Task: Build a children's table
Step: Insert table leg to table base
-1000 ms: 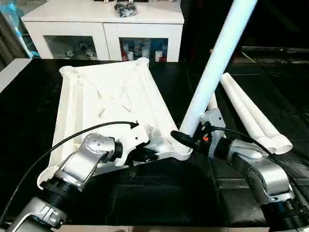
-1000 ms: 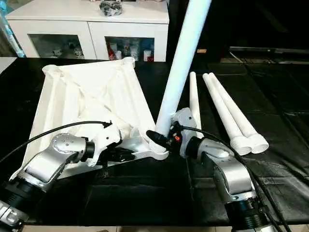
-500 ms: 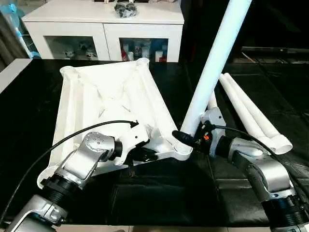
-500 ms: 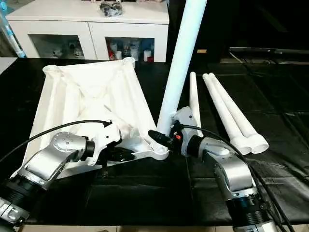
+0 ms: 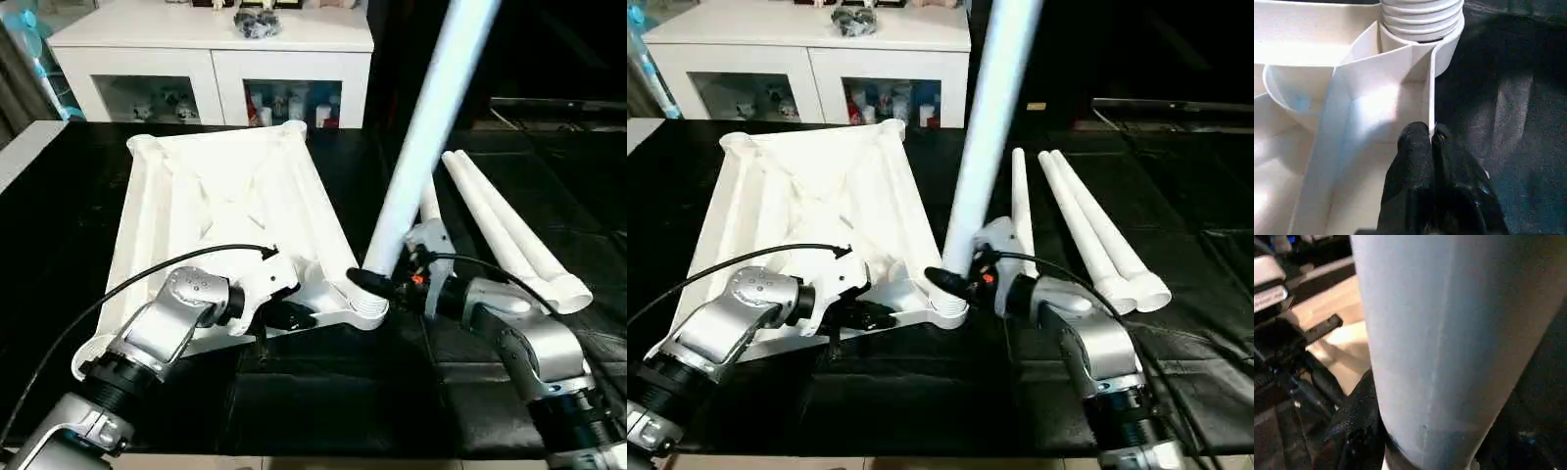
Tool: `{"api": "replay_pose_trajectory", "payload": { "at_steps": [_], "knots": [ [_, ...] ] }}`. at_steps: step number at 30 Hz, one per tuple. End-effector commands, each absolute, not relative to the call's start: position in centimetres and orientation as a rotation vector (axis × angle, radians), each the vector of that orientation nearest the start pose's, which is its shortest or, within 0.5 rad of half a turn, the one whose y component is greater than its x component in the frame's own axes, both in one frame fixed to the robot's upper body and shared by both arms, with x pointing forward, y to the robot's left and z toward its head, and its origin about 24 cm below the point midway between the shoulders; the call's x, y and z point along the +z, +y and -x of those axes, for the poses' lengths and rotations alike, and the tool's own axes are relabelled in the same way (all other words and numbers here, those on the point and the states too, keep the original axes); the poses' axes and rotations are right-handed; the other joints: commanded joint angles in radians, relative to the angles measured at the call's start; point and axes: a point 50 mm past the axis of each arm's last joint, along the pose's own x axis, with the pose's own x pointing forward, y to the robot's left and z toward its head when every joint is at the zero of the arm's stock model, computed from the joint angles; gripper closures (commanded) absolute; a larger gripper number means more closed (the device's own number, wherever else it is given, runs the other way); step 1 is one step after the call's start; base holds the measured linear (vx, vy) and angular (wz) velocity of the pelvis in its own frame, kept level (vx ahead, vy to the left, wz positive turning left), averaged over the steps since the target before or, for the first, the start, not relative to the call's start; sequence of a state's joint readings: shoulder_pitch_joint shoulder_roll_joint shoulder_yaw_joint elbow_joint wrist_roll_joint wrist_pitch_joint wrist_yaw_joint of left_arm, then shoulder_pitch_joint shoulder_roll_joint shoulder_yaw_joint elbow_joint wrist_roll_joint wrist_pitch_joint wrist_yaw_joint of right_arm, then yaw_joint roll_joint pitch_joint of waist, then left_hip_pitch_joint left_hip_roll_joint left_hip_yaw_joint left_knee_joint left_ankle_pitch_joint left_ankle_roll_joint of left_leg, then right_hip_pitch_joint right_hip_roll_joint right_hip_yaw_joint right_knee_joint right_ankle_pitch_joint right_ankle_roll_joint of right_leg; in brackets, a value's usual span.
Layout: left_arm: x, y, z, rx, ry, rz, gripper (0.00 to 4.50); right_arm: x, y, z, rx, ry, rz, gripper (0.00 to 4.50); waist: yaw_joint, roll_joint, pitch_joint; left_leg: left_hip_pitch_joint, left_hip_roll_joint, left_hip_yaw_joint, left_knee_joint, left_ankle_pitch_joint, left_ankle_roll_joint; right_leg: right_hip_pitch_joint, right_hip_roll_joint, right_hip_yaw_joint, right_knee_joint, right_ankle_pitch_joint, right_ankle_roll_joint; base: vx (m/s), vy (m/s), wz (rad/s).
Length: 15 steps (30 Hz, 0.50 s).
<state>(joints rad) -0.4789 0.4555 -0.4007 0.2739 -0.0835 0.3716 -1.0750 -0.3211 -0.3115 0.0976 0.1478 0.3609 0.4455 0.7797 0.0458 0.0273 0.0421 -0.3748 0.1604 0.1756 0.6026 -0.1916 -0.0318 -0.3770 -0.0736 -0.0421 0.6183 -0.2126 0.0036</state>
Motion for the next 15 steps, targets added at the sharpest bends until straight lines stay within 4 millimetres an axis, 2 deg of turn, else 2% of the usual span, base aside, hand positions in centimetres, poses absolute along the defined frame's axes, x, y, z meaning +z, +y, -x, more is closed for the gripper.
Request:
{"api": "replay_pose_trajectory", "payload": {
  "at_steps": [1,2,4,5,6,8,9,11,12,15],
  "knots": [
    [5.8,12.9,-29.8,-1.249,0.523,-0.371,4.50,3.6,-14.5,-28.3,0.852,0.395,-0.182,2.58,0.004,0.017,-0.050,0.022,0.065,-0.027,-0.086,-0.289,-0.027,0.030,-0.073,0.043,-0.078,-0.164,-0.261,0.000,0.000,0.00],
    [5.8,12.9,-29.8,-1.249,0.523,-0.371,4.50,3.6,-14.5,-28.3,0.852,0.395,-0.182,2.58,0.003,0.015,-0.049,0.022,0.065,-0.028,-0.087,-0.300,-0.030,0.030,-0.074,0.043,-0.078,-0.172,-0.261,0.000,0.000,0.00],
    [6.0,13.0,-30.1,-1.242,0.518,-0.359,4.50,3.0,-14.8,-27.9,0.823,0.384,-0.227,2.58,0.004,0.030,-0.049,0.022,0.064,-0.032,-0.089,-0.325,-0.041,0.033,-0.076,0.043,-0.078,-0.188,-0.255,0.000,0.000,0.00],
    [6.1,13.0,-30.2,-1.239,0.517,-0.356,4.50,2.7,-14.8,-27.7,0.817,0.382,-0.240,2.58,0.005,0.031,-0.050,0.025,0.064,-0.031,-0.089,-0.328,-0.041,0.031,-0.075,0.043,-0.080,-0.183,-0.255,0.000,0.000,0.00],
    [6.2,13.1,-30.3,-1.230,0.514,-0.353,4.50,2.5,-14.9,-27.4,0.811,0.380,-0.249,2.58,0.004,0.028,-0.051,0.020,0.063,-0.031,-0.090,-0.318,-0.036,0.036,-0.074,0.042,-0.079,-0.157,-0.260,0.000,0.000,0.00],
    [6.4,13.3,-30.7,-1.201,0.507,-0.346,4.50,2.0,-14.9,-26.8,0.800,0.364,-0.269,2.58,0.007,0.041,-0.050,0.021,0.062,-0.030,-0.089,-0.320,-0.031,0.033,-0.075,0.042,-0.080,-0.154,-0.263,0.000,0.000,0.00],
    [6.4,13.3,-30.8,-1.199,0.506,-0.346,4.50,2.0,-14.9,-26.7,0.799,0.363,-0.270,2.58,0.007,0.041,-0.050,0.021,0.062,-0.030,-0.089,-0.320,-0.031,0.033,-0.075,0.042,-0.080,-0.154,-0.263,0.000,0.000,0.00],
    [6.4,13.4,-31.0,-1.177,0.502,-0.344,4.50,1.8,-14.9,-26.4,0.791,0.347,-0.268,2.58,0.011,0.038,-0.050,0.020,0.061,-0.030,-0.088,-0.310,-0.018,0.035,-0.076,0.042,-0.082,-0.177,-0.259,0.000,0.000,0.00],
    [6.5,13.4,-31.3,-1.162,0.500,-0.343,4.50,1.4,-14.9,-26.0,0.777,0.330,-0.254,2.58,0.013,0.049,-0.047,0.022,0.062,-0.029,-0.090,-0.329,-0.019,0.031,-0.077,0.042,-0.089,-0.215,-0.250,0.000,0.000,0.00],
    [6.4,13.4,-31.4,-1.147,0.496,-0.342,4.50,1.0,-15.1,-25.5,0.759,0.307,-0.211,2.59,0.014,0.052,-0.045,0.022,0.062,-0.033,-0.092,-0.358,-0.025,0.029,-0.080,0.042,-0.096,-0.305,-0.225,0.000,0.000,0.00]
  ]
}}
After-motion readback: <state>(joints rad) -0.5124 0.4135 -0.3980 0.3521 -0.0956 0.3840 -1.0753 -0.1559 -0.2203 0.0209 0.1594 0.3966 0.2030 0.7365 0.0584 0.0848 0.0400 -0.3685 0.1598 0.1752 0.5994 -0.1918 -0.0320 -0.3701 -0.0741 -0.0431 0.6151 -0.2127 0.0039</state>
